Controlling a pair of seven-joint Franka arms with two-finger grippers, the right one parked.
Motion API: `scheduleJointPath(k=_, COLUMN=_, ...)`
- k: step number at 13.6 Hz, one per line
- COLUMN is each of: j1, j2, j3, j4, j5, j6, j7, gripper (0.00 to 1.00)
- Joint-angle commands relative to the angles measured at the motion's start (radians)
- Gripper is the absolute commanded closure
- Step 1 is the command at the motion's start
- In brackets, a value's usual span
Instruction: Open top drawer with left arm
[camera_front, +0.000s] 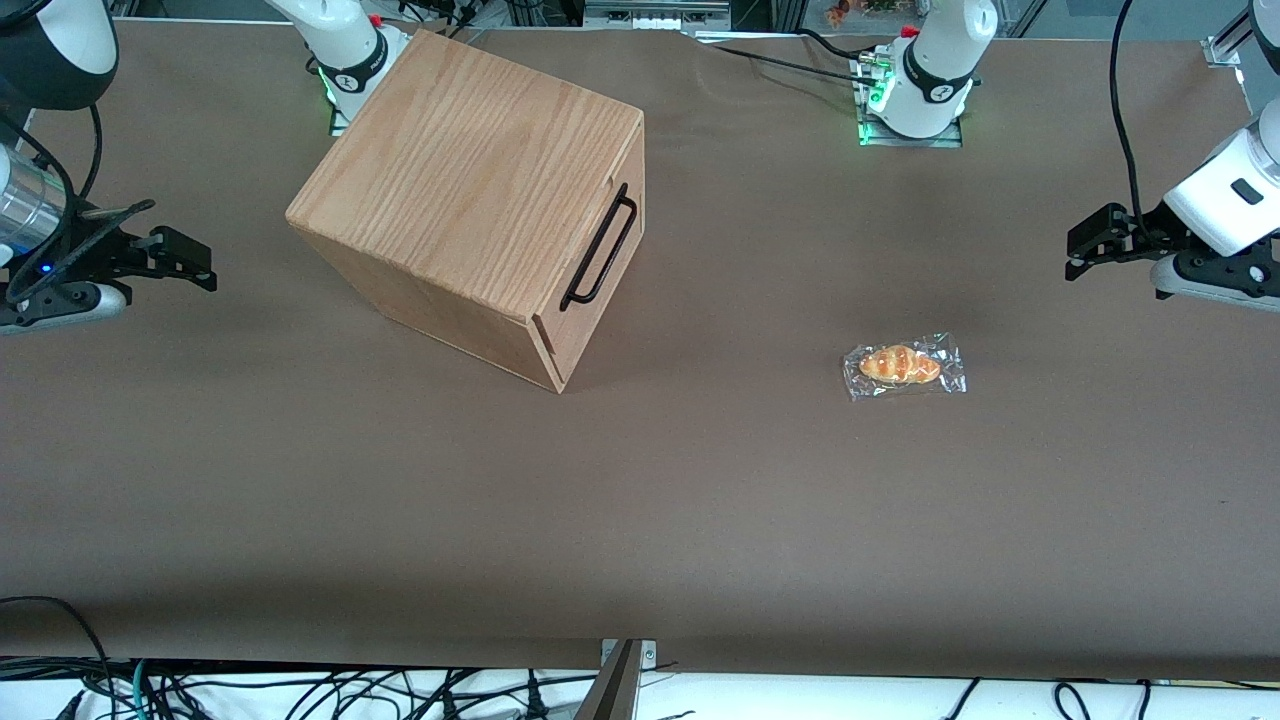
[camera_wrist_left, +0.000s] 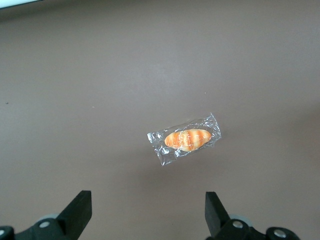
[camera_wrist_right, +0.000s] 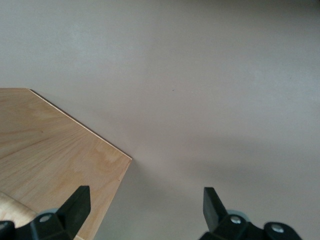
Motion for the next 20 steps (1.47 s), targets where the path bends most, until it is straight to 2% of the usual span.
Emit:
scheduleJointPath(k=1, j1=0.002, j2=0.017, j3=-0.005, j4=0.037, j5=0.017, j6=-0.029, j7=0.014, gripper=0.00)
scheduleJointPath(k=16, j1=0.002, j2=0.045, j3=-0.008, j4=0.033, j5=0.012, j6=-0.031, j7=0.019, gripper=0.00)
scheduleJointPath(k=18, j1=-0.002, j2=0.086, j3=-0.008, j4=0.033, j5=-0.105, j6=-0.045, j7=-0.016, gripper=0.00)
scheduleJointPath(k=20, j1=0.004, j2=0.114, j3=-0.008, j4=0.033, j5=-0.237, j6=-0.049, j7=-0.161, gripper=0.00)
